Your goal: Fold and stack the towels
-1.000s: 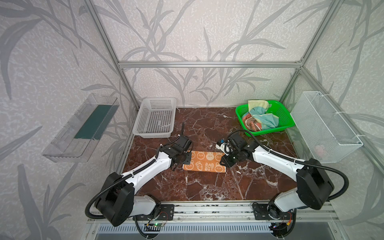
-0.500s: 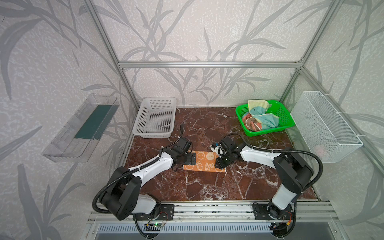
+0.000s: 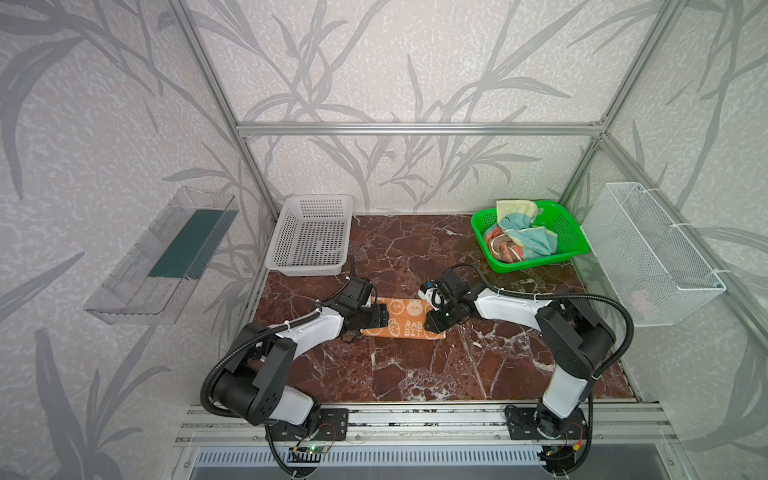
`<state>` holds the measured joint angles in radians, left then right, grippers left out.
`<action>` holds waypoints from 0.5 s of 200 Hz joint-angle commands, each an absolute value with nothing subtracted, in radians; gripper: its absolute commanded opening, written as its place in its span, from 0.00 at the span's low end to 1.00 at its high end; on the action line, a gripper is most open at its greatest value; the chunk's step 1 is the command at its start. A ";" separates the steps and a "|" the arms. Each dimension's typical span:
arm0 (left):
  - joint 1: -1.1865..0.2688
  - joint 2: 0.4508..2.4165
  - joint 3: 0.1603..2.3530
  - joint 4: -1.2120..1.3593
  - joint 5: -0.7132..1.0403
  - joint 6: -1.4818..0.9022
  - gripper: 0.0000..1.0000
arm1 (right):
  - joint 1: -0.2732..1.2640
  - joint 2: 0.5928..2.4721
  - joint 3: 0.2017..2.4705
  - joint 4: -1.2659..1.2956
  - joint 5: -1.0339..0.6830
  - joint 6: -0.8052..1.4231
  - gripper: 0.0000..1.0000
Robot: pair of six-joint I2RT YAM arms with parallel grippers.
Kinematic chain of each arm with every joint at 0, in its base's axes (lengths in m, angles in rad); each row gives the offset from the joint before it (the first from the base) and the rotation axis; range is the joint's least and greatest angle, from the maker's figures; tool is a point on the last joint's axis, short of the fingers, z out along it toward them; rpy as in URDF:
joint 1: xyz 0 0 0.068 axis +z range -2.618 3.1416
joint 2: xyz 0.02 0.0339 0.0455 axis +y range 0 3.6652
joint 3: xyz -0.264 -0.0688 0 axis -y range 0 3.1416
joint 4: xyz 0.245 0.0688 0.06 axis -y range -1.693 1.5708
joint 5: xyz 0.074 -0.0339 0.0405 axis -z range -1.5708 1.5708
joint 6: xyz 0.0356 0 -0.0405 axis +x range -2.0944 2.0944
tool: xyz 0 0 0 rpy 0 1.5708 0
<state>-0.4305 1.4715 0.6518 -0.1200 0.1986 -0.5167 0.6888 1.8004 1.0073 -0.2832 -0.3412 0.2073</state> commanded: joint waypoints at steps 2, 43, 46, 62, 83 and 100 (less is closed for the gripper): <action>-0.423 1.526 0.623 -0.090 0.258 -0.549 0.79 | 0.693 1.856 0.996 -0.348 -0.279 0.210 0.24; -0.422 1.547 0.604 -0.054 0.261 -0.560 0.66 | 0.696 1.859 1.003 -0.356 -0.274 0.209 0.24; -0.423 1.548 0.603 -0.054 0.258 -0.559 0.66 | 0.696 1.861 1.003 -0.356 -0.274 0.209 0.24; -0.423 1.553 0.604 -0.054 0.248 -0.555 0.63 | 0.701 1.861 1.006 -0.360 -0.271 0.209 0.24; -0.417 1.551 0.603 -0.066 0.221 -0.557 0.66 | 0.701 1.861 1.009 -0.368 -0.265 0.208 0.23; -0.394 1.540 0.594 -0.068 0.212 -0.564 0.74 | 0.703 1.859 1.012 -0.376 -0.258 0.206 0.23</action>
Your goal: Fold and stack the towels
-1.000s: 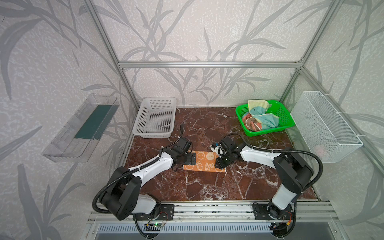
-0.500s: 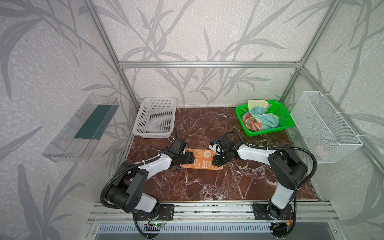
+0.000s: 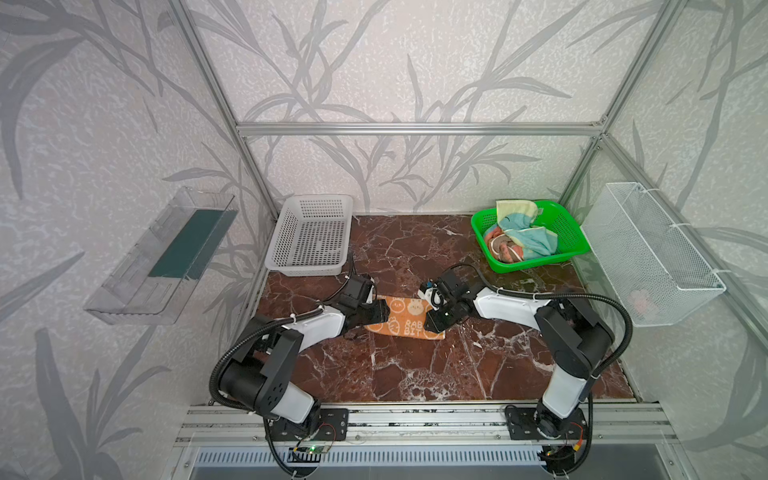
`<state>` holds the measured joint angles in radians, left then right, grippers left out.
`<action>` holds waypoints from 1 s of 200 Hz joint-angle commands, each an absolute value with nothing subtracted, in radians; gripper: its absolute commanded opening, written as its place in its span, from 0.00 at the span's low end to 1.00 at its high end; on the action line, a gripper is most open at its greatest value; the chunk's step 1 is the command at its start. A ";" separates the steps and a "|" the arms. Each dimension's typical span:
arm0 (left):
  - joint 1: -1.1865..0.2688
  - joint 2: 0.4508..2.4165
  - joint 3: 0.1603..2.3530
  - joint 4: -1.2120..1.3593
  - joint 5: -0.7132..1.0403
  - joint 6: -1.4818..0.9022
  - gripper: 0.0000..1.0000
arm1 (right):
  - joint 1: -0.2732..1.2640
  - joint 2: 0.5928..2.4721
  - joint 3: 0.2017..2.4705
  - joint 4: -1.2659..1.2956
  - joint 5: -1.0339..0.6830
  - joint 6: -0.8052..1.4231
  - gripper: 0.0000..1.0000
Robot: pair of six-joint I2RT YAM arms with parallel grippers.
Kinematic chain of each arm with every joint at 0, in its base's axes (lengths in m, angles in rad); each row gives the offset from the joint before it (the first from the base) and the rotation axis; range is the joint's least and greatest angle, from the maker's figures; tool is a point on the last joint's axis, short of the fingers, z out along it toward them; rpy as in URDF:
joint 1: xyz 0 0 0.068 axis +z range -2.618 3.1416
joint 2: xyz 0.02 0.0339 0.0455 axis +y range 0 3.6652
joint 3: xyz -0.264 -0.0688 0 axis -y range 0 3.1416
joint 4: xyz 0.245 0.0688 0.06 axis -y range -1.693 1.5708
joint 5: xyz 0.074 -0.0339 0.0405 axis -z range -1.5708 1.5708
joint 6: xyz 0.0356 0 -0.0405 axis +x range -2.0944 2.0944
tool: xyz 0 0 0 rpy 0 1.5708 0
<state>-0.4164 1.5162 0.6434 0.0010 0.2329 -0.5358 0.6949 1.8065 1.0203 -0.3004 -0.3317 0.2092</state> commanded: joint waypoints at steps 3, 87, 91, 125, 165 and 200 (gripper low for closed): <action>-0.390 1.537 0.592 -0.066 0.213 -0.565 0.75 | 0.703 1.860 1.012 -0.378 -0.257 0.206 0.23; -0.326 1.537 0.620 -0.121 0.220 -0.516 0.83 | 0.708 1.850 1.026 -0.400 -0.246 0.206 0.23; -0.325 1.542 0.620 -0.118 0.227 -0.516 0.81 | 0.709 1.851 1.027 -0.400 -0.245 0.206 0.23; -0.327 1.572 0.605 -0.103 0.270 -0.503 0.66 | 0.713 1.853 1.039 -0.406 -0.247 0.200 0.23; -0.330 1.594 0.584 -0.060 0.317 -0.513 0.52 | 0.718 1.858 1.050 -0.408 -0.247 0.196 0.23; -0.342 1.605 0.582 -0.045 0.332 -0.512 0.45 | 0.721 1.860 1.053 -0.407 -0.249 0.195 0.23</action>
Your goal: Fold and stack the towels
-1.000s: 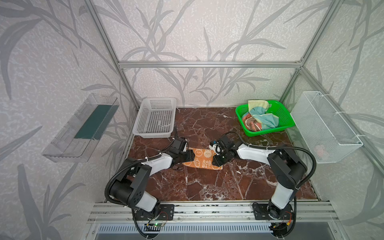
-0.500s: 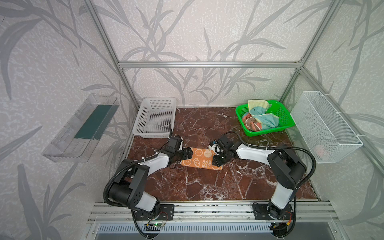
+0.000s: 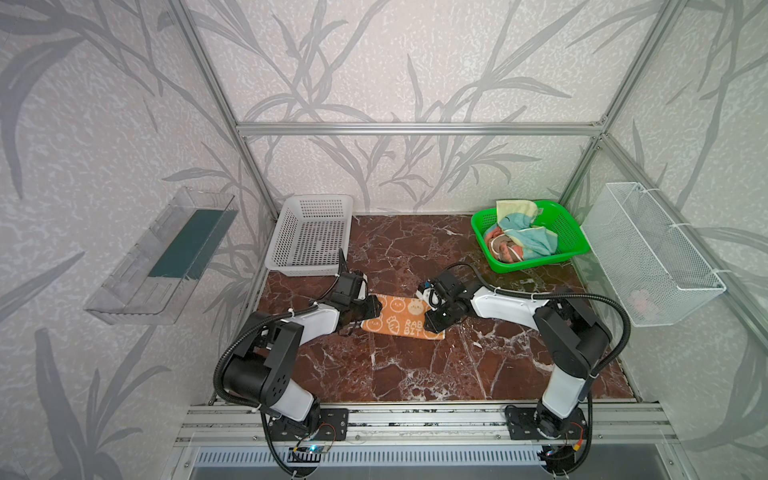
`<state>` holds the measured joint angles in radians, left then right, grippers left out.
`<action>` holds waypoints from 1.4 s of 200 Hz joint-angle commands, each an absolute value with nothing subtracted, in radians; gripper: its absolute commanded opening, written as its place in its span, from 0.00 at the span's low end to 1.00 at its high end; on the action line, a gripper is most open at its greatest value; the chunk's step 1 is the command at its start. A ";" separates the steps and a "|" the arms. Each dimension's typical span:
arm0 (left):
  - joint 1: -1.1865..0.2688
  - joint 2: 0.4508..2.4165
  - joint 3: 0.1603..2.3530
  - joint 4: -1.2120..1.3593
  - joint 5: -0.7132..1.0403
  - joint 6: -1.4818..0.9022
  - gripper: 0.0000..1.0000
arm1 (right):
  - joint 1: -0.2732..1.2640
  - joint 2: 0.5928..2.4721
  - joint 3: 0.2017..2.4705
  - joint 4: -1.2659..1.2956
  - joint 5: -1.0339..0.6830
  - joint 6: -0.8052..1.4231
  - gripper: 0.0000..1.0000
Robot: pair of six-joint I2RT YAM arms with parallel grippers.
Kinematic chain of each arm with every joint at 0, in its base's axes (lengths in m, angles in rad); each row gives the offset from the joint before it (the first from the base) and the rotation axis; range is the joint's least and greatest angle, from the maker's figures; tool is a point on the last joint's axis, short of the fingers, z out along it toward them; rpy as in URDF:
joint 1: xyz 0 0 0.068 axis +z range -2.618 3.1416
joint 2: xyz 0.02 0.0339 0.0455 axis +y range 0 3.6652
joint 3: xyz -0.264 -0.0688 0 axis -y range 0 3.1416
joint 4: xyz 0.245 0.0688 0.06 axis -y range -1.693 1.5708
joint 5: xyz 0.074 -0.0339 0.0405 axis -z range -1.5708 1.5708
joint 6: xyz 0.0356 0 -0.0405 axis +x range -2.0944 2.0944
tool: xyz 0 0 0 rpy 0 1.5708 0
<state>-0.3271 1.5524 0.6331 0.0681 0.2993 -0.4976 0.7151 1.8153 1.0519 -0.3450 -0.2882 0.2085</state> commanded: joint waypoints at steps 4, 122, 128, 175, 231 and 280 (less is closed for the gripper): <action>-0.344 1.606 0.581 -0.043 0.333 -0.512 0.44 | 0.721 1.861 1.053 -0.407 -0.249 0.195 0.23; -0.367 1.600 0.614 -0.052 0.339 -0.498 0.00 | 0.723 1.846 1.042 -0.369 -0.253 0.190 0.23; -0.367 1.599 0.623 -0.057 0.338 -0.497 0.00 | 0.722 1.836 1.038 -0.360 -0.253 0.186 0.23; -0.368 1.601 0.757 -0.177 0.297 -0.436 0.00 | 0.723 1.715 1.020 -0.315 -0.209 0.135 0.30; -0.367 1.637 0.966 -0.335 0.238 -0.333 0.00 | 0.723 1.493 0.949 -0.225 0.019 0.088 0.43; -0.367 1.721 1.212 -0.540 0.136 -0.203 0.00 | 0.719 1.255 0.729 0.069 0.143 0.094 0.99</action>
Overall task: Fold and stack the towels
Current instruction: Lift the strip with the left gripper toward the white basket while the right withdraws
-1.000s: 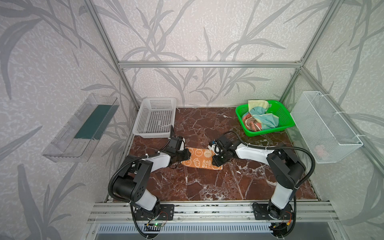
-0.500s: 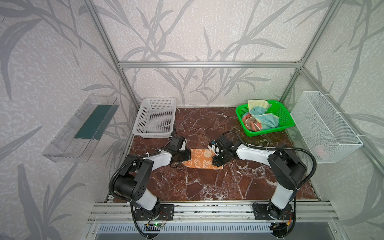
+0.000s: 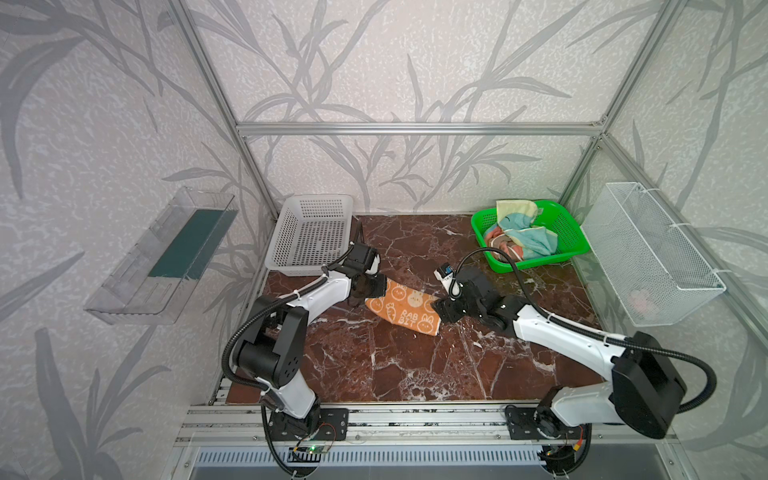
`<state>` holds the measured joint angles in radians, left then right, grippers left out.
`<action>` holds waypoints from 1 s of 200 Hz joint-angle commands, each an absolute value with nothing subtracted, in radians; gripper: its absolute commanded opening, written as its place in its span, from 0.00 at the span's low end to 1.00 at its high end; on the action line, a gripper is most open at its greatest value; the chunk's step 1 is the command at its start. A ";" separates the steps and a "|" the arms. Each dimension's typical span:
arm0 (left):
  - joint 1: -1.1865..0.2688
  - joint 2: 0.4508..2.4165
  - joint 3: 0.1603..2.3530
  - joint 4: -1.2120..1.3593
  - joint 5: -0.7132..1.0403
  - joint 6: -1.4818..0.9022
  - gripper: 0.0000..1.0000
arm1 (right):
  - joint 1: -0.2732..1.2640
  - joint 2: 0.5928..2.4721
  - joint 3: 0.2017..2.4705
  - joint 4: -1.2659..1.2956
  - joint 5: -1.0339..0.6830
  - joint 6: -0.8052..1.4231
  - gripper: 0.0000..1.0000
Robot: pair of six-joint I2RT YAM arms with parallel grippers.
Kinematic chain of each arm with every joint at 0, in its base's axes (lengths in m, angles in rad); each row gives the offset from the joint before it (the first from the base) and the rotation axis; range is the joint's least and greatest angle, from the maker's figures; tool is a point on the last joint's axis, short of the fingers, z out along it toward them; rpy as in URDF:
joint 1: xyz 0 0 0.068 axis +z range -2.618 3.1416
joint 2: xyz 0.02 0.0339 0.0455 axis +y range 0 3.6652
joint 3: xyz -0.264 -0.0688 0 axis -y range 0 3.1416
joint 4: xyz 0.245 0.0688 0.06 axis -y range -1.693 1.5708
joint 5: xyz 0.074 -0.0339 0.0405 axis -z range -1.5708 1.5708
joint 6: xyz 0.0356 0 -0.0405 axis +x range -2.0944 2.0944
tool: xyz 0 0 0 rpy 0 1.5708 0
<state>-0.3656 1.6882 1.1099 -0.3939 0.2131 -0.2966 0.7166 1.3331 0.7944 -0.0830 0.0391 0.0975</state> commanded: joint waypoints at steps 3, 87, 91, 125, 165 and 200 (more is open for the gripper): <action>-0.367 1.727 1.226 -0.549 0.130 -0.198 0.00 | 0.719 1.246 0.724 0.074 0.153 0.095 0.99; -0.349 1.918 1.659 -0.840 0.042 -0.052 0.00 | 0.716 1.113 0.634 0.104 0.250 0.059 0.99; -0.346 1.930 1.682 -0.853 0.037 -0.046 0.00 | 0.716 1.111 0.631 0.104 0.247 0.058 0.99; -0.323 2.031 1.889 -0.977 0.000 0.002 0.00 | 0.716 1.132 0.626 0.091 0.229 0.048 0.99; -0.308 2.095 2.037 -1.057 0.000 0.033 0.00 | 0.716 1.163 0.630 0.083 0.223 0.031 0.99; -0.304 2.106 2.080 -1.088 -0.005 0.047 0.00 | 0.716 1.185 0.633 0.082 0.210 0.017 0.99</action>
<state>-0.3035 2.0960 2.0430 -1.0077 0.0105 0.0086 0.7158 1.1709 0.6304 0.0708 0.2230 0.0341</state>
